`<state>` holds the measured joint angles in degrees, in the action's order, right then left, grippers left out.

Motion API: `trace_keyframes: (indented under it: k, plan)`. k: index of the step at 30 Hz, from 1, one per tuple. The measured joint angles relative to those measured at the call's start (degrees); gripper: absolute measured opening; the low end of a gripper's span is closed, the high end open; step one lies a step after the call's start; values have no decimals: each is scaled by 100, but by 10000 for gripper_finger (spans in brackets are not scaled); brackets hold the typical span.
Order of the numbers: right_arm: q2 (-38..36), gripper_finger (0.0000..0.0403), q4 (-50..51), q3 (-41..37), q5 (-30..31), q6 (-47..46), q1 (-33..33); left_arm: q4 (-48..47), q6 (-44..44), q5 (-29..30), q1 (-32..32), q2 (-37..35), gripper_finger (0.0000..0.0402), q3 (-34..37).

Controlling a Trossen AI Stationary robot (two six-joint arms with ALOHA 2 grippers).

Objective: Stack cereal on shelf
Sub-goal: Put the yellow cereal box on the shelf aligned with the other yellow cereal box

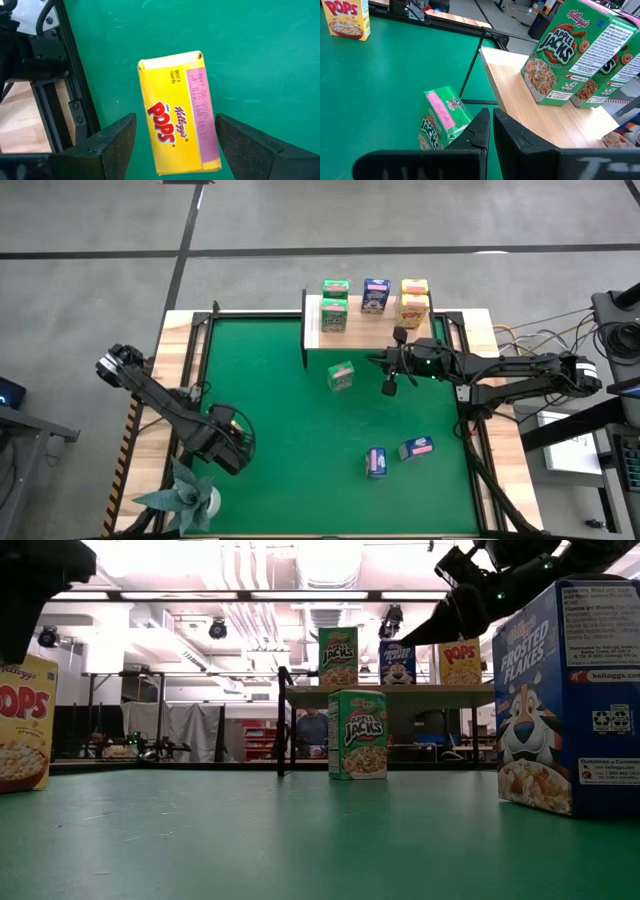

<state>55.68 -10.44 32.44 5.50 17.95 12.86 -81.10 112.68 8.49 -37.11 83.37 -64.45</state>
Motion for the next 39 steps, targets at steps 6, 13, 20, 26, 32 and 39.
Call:
trace_keyframes:
  k: [6,13,20,26,32,39]
  plan:
    - [0,13,2,-1,0,1,0,72,-114,-2,1,226,252,-33]
    - [0,13,33,-39,0,1,0,180,-116,-4,1,228,222,-33]
    - [0,13,97,-89,-2,-39,0,196,-116,-1,1,228,198,-35]
    - [0,13,98,-129,-2,-62,0,196,-119,3,1,228,186,-35]
    - [0,13,98,-166,0,-61,0,222,-516,287,4,228,174,-54]
    - [2,13,96,-174,2,-101,0,213,-1395,1275,12,233,169,-816]
